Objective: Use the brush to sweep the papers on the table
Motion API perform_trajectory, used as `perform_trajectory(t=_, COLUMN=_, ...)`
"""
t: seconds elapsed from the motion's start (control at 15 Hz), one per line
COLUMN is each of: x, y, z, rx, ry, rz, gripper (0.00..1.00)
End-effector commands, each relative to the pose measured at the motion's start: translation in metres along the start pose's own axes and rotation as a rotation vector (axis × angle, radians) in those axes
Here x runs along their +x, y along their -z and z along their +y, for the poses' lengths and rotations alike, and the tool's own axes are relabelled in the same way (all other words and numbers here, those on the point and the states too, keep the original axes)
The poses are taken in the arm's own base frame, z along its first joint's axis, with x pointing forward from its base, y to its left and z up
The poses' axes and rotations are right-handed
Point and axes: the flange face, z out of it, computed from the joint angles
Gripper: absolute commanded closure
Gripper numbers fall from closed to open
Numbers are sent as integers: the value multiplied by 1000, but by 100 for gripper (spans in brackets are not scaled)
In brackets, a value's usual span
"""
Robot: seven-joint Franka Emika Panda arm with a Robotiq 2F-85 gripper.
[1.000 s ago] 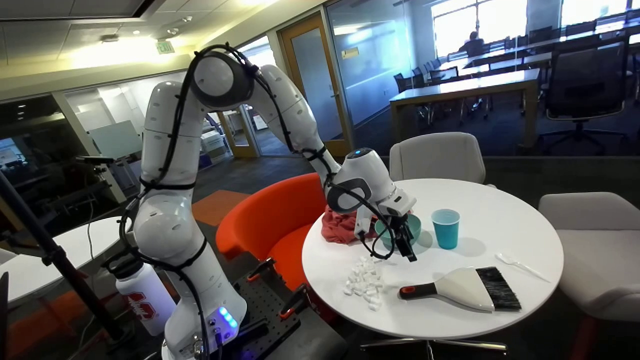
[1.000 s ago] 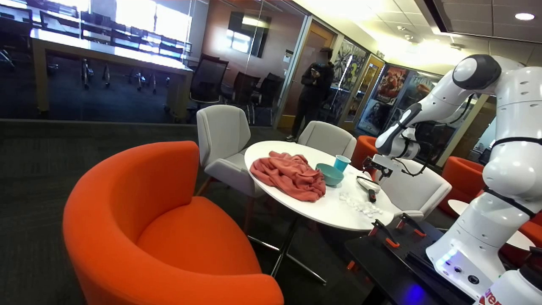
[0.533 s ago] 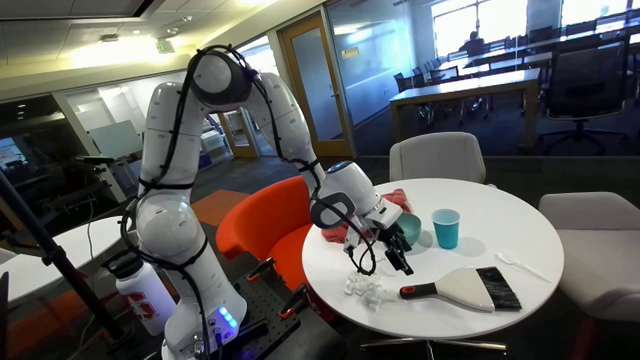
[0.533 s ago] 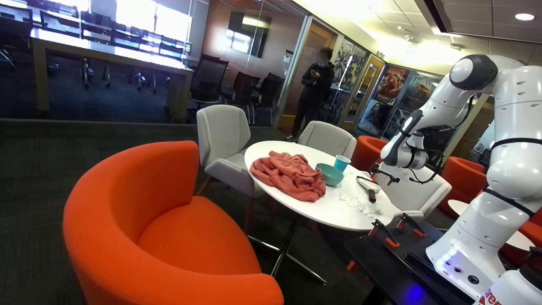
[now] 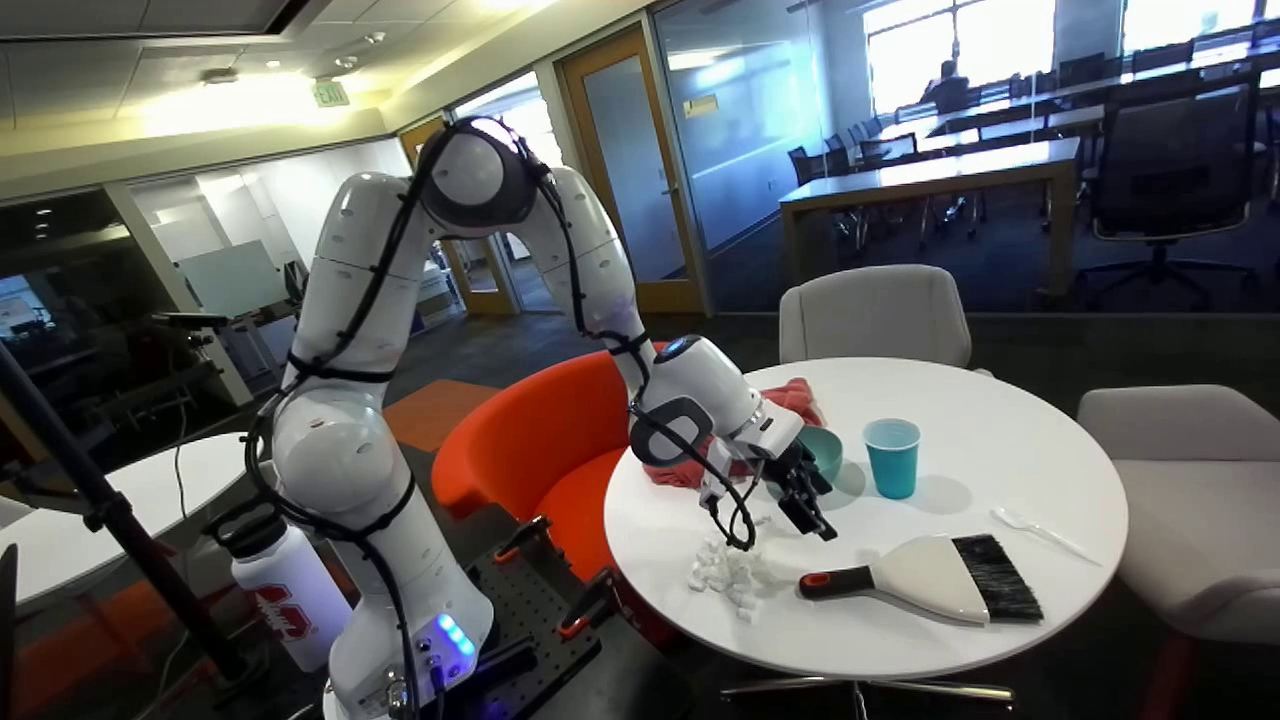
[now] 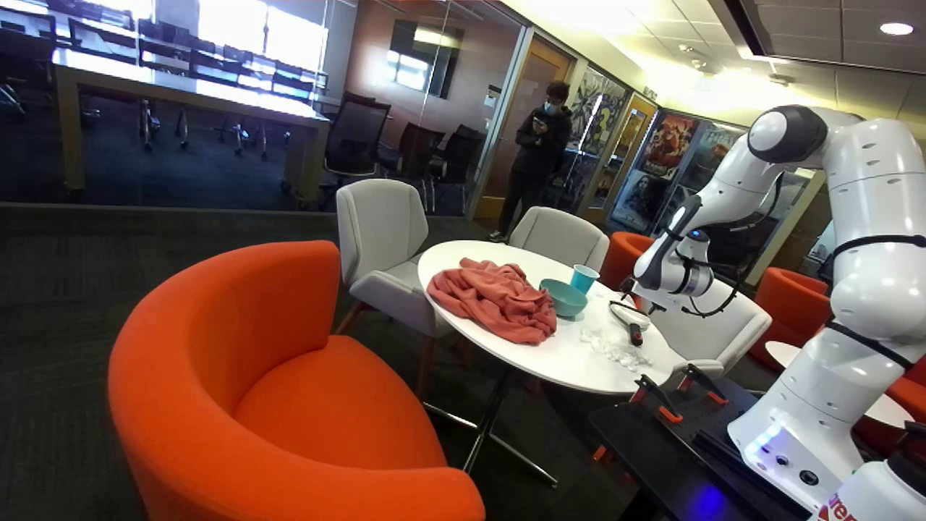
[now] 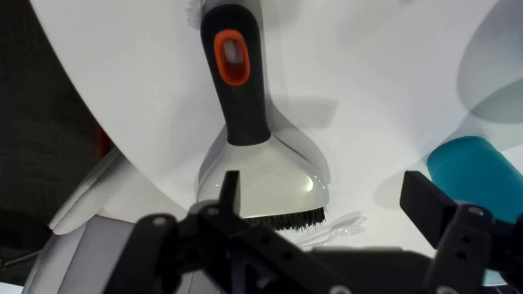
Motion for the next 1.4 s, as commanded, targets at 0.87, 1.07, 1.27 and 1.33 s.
perform_trajectory(t=0.87, x=-5, y=-53, z=-15, rx=-91, ry=-19, rz=59, gripper=0)
perform_trajectory(t=1.07, x=-13, y=-55, z=-9, rx=-101, ry=0, rz=41, gripper=0)
perform_trajectory(t=1.27, x=-15, y=-53, z=-2, rx=-112, ry=-2, rz=34, gripper=0)
perform_trajectory(t=1.33, x=-14, y=-55, z=-1, rx=-113, ry=-10, rz=35, gripper=0)
